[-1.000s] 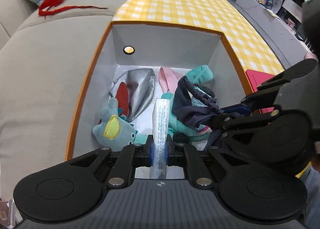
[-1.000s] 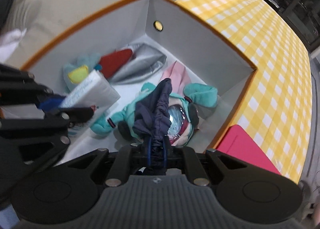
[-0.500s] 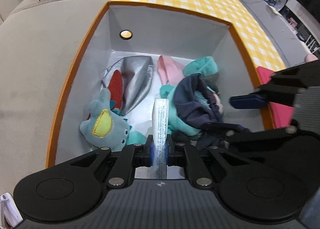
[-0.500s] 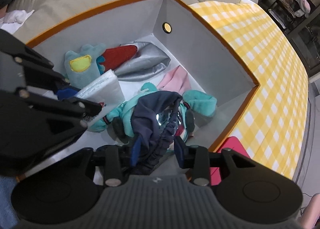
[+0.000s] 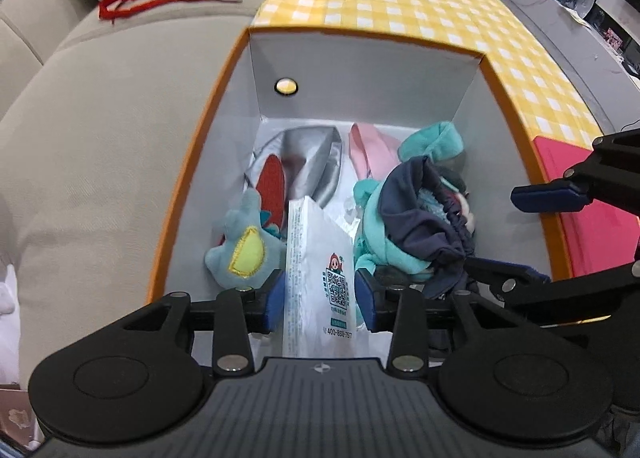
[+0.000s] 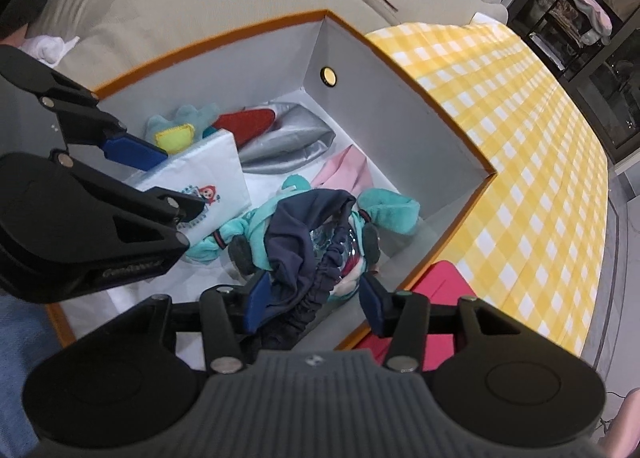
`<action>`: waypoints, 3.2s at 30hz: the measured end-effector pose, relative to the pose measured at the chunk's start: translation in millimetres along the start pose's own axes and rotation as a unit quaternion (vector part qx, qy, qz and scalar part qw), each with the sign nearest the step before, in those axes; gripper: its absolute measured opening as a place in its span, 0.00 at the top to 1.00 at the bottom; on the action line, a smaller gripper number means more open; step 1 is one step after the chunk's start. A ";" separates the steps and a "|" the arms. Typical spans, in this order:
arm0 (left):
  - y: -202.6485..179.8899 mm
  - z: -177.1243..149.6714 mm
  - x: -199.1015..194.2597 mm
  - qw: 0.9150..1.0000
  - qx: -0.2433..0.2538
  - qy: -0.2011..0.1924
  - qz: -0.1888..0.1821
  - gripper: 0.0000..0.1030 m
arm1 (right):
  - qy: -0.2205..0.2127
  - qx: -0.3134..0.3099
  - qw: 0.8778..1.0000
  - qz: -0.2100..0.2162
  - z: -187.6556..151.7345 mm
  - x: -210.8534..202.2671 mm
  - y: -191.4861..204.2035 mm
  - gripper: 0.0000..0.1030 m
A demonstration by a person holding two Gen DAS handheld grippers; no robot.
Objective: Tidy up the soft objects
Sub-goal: 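Lower the packet and strap into the white box and open both grippers, then move both grippers back over the pink ball and brown pouch, then grasp the pink ball with the left gripper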
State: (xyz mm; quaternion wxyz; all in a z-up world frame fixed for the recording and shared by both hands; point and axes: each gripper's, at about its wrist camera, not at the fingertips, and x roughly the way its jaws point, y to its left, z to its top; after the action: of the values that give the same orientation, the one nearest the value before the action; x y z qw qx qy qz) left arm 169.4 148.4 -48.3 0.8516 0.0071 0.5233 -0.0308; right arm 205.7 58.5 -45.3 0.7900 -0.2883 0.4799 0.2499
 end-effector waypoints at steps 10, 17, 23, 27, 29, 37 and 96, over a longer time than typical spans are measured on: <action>-12.3 -7.4 -40.9 0.998 0.014 -0.060 0.005 0.55 | -0.066 0.020 0.997 0.018 -22.8 -52.2 -0.4 0.48; -29.6 -27.3 -73.4 0.992 0.018 -0.122 -0.022 0.55 | -0.123 0.072 0.989 0.033 -64.5 -92.0 -1.6 0.48; -54.5 -46.8 -93.8 0.986 0.032 -0.154 -0.045 0.54 | -0.154 0.134 0.978 0.038 -107.0 -118.5 -8.2 0.48; -74.5 -59.3 -101.8 0.984 0.051 -0.162 -0.057 0.55 | -0.160 0.169 0.972 0.039 -135.3 -128.5 -14.0 0.48; -84.1 -65.0 -103.7 0.983 0.062 -0.160 -0.062 0.54 | -0.162 0.179 0.970 0.033 -148.5 -132.4 -16.8 0.48; -120.1 -86.5 -106.1 0.980 0.089 -0.140 -0.114 0.54 | -0.158 0.244 0.957 -0.002 -203.2 -139.6 -32.1 0.48; -336.0 -52.8 45.3 0.855 0.518 -0.033 0.013 0.54 | -0.060 0.374 0.925 -0.030 -308.4 -52.5 -182.9 0.43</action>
State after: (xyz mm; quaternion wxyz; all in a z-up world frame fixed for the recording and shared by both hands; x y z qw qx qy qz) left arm 122.7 -186.6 -105.8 0.7417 0.4525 0.4036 -0.2867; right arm 117.3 -291.8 -73.6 0.8748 0.0295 0.4815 0.0446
